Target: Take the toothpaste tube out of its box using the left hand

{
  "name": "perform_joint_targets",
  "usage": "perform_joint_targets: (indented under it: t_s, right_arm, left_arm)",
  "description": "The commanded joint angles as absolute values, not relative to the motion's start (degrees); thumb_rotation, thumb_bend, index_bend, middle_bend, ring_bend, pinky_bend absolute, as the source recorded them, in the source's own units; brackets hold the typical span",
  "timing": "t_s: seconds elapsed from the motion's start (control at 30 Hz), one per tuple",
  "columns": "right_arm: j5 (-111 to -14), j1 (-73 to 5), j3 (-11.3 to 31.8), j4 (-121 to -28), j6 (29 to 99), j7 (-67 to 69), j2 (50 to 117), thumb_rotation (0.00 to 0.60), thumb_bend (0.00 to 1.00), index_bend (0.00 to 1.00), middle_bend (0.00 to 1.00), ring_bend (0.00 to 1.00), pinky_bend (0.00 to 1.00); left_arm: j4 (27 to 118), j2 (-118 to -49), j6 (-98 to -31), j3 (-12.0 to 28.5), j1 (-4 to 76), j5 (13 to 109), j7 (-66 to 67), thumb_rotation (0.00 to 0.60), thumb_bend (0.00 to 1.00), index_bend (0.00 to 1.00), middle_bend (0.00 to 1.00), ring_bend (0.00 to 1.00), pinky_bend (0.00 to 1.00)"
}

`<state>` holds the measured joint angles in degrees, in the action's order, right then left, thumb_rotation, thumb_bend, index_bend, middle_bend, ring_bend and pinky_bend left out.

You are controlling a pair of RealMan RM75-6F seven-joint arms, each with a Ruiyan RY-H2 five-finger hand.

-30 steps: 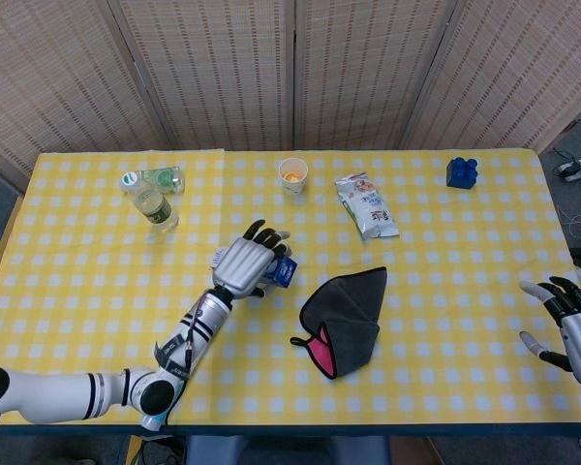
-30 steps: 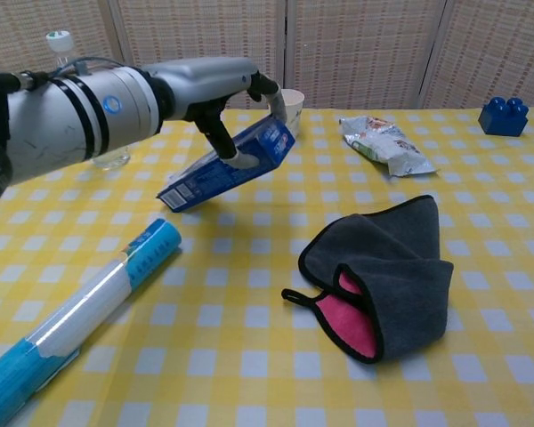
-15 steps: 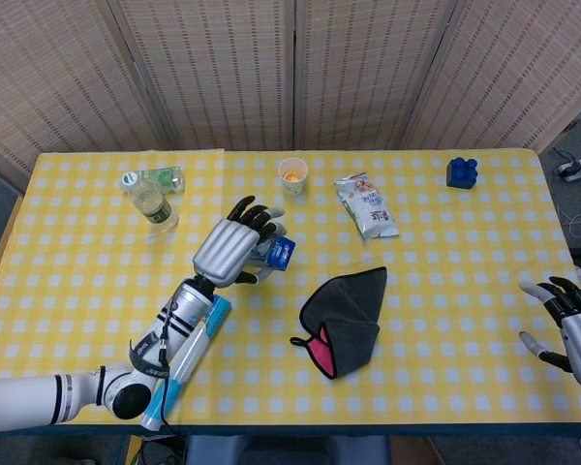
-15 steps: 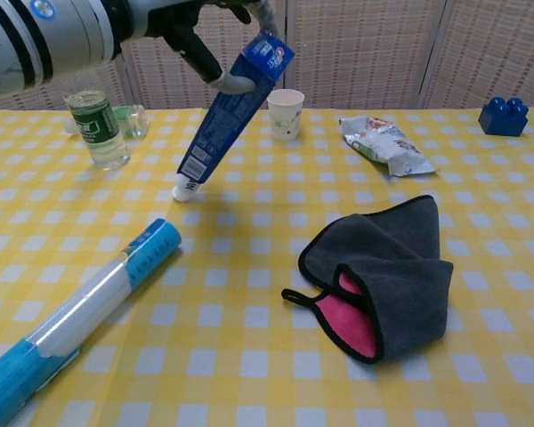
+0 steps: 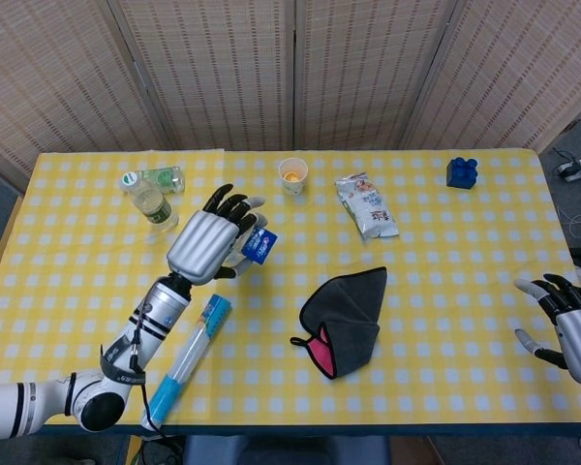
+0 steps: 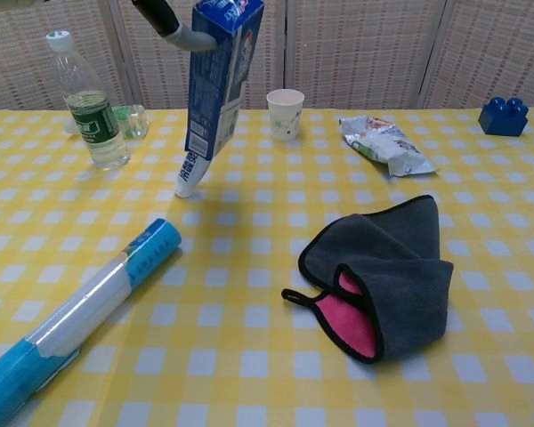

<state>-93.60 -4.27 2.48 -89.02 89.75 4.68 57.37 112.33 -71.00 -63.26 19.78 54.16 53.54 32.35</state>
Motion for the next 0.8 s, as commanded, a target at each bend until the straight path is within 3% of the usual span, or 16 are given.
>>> perform_joint_targets:
  t_s: [0.03, 0.47, 0.8]
  right_arm:
    - [-93.6, -4.3, 2.5, -89.0, 89.7, 4.7, 57.5, 0.6, 0.19, 0.25, 0.3, 0.18, 0.31]
    - [-93.7, -4.8, 2.6, -89.5, 89.2, 4.0, 57.4, 0.6, 0.19, 0.25, 0.3, 0.18, 0.31]
    - [-94.0, -5.2, 2.5, -90.2, 88.9, 3.2, 57.4, 0.6, 0.19, 0.25, 0.3, 0.18, 0.31]
  left_arm:
    - [113.1, -69.7, -63.9, 19.8, 53.7, 53.3, 32.1, 0.6, 0.31, 0.47, 0.19, 0.14, 0.02]
    - [116.5, -61.9, -66.1, 20.9, 50.5, 54.7, 27.9, 0.6, 0.31, 0.47, 0.19, 0.14, 0.02]
    - [116.3, -59.5, -65.5, 17.8, 49.5, 55.5, 30.0, 0.6, 0.31, 0.48, 0.19, 0.14, 0.02]
